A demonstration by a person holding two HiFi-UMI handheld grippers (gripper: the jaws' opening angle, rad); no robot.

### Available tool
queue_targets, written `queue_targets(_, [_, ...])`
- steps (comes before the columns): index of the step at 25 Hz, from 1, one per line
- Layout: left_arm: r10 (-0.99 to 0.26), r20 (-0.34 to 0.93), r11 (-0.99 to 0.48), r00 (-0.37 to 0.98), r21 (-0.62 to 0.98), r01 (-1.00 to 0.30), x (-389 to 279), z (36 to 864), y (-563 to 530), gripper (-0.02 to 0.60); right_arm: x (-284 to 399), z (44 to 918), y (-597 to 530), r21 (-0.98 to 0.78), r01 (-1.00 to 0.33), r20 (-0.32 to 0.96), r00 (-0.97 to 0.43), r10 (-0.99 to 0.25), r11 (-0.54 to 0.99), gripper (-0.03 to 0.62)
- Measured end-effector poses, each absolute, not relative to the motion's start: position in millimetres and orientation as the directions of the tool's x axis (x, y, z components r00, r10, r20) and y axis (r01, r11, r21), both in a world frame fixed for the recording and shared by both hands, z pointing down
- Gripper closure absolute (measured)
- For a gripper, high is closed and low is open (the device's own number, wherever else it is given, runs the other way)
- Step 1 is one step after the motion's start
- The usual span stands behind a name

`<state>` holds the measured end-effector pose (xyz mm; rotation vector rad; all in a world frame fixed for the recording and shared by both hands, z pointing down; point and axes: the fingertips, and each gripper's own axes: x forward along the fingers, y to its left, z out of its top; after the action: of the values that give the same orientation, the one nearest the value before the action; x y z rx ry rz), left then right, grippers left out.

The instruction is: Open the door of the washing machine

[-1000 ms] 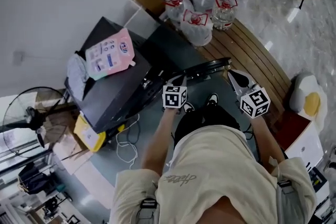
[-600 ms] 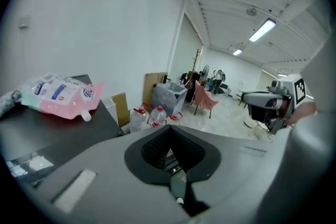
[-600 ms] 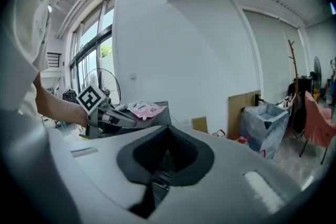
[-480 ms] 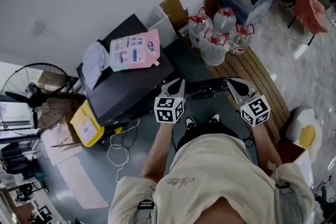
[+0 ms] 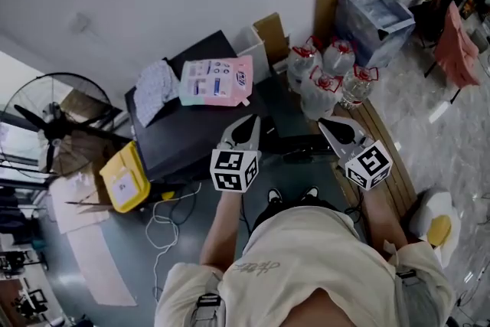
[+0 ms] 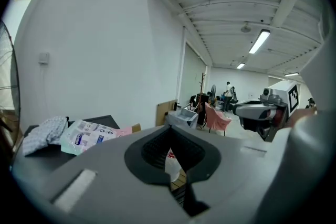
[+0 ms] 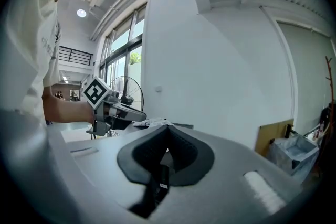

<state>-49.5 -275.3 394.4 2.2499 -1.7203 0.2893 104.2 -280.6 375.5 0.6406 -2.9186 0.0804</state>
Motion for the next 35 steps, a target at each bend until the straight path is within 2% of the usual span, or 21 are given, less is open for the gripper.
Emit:
queue_targets(10, [-0.950, 0.218, -0.213, 0.222, 0.062, -0.975, -72, 339, -259, 0.563, 77, 323, -278, 0.114, -0.402, 0.076, -0.908, -0.412, 0.908, 0.592])
queue_targets(18, [-0.966, 0.142, -0.211, 0.217, 0.054, -0.976, -74, 309, -260, 0.563, 89, 288, -291, 0.078, -0.490, -0.036, -0.872, -0.489, 0.868, 0.592])
queue_targets(25, [-0.961, 0.142, -0.231, 0.236, 0.049, -0.972, -70, 304, -265, 0.563, 110, 283, -294, 0.058, -0.541, -0.064, -0.840, -0.538, 0.839, 0.594])
queue_targets(35, [-0.951, 0.173, -0.251, 0.256, 0.047, -0.967, -58, 317, -257, 0.563, 122, 298, -279, 0.000, -0.541, -0.052, -0.840, -0.540, 0.841, 0.594])
